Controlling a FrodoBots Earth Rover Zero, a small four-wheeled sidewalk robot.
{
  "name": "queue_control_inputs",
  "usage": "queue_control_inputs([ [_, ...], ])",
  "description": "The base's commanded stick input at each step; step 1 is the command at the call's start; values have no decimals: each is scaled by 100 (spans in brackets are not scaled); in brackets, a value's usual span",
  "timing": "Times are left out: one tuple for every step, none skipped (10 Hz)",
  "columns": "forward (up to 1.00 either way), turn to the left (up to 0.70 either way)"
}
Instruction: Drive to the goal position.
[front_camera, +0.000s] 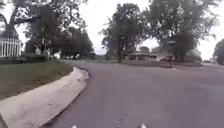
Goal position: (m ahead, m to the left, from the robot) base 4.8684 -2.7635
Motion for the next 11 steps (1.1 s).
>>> queue_control_inputs([
  [100,7],
  [100,3],
  [100,2],
  [100,2],
  [100,2],
  [100,2],
  [100,2],
  [100,3],
  [100,3],
  [100,2],
  [100,2],
])
